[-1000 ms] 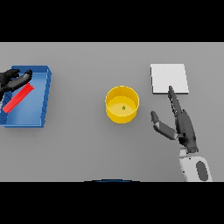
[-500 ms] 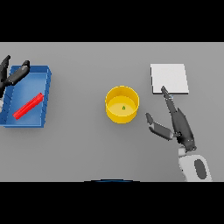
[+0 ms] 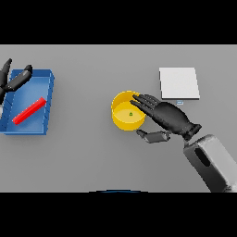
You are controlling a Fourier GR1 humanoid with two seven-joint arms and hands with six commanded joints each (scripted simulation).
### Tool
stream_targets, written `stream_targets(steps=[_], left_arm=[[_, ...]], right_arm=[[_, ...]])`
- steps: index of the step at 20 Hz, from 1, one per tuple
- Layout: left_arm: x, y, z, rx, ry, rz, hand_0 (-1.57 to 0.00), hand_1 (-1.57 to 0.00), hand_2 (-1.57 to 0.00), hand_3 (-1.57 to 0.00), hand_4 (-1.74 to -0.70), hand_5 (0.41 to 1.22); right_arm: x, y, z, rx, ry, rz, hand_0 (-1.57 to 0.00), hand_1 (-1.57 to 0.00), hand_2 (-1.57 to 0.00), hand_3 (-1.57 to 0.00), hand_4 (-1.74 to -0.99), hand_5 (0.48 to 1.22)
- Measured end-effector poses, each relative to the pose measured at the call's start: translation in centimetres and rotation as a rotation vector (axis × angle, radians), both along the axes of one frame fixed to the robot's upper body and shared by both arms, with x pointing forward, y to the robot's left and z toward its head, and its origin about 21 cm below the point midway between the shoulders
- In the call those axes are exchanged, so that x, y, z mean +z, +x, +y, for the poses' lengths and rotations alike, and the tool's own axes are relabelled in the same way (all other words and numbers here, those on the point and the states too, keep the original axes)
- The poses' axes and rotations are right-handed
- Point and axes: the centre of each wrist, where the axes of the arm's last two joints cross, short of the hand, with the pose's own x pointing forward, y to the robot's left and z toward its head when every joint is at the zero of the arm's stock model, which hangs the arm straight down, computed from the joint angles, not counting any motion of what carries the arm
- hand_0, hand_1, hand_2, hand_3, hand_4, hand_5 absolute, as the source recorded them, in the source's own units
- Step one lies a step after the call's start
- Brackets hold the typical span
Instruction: Pick up the red beaker and tilt it to pour out 1 green nut into yellow bowl. Pick up the yellow bowl and place it on the metallic measuring scale.
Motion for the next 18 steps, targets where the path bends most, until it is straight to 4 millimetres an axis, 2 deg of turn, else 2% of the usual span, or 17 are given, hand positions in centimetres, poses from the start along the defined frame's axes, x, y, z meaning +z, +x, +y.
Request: stream_targets(steps=[3,5,11,16,18], left_arm=[[-0.6,-0.1,-0.3,-0.004,-0.004,0.017,0.0,0.0,0.0,0.0,-0.71,0.682],[-0.3,0.0,-0.1,0.0,-0.009,0.005,0.0,0.0,0.0,0.0,-0.72,0.684],[-0.4,-0.1,0.3,-0.005,-0.026,-0.006,0.0,0.0,0.0,0.0,-0.72,0.686],[-0.3,-0.5,0.3,-0.002,-0.033,-0.002,0.0,0.0,0.0,0.0,-0.72,0.684],[-0.5,-0.6,0.4,0.004,-0.028,-0.001,0.0,0.0,0.0,0.0,-0.72,0.684]], right_arm=[[0.7,1.3,0.8,0.101,-0.155,-0.018,0.0,0.0,0.0,0.0,-1.213,0.705],[1.0,2.3,1.7,0.147,-0.233,-0.024,0.0,0.0,0.0,0.0,-1.212,0.705],[-0.5,4.0,4.0,0.232,-0.426,0.023,0.0,0.0,0.0,0.0,-1.226,0.702],[-0.3,5.3,5.2,0.265,-0.542,0.034,0.0,0.0,0.0,0.0,-1.266,0.72],[-0.8,5.6,5.8,0.269,-0.582,0.054,0.0,0.0,0.0,0.0,-1.275,0.735]])
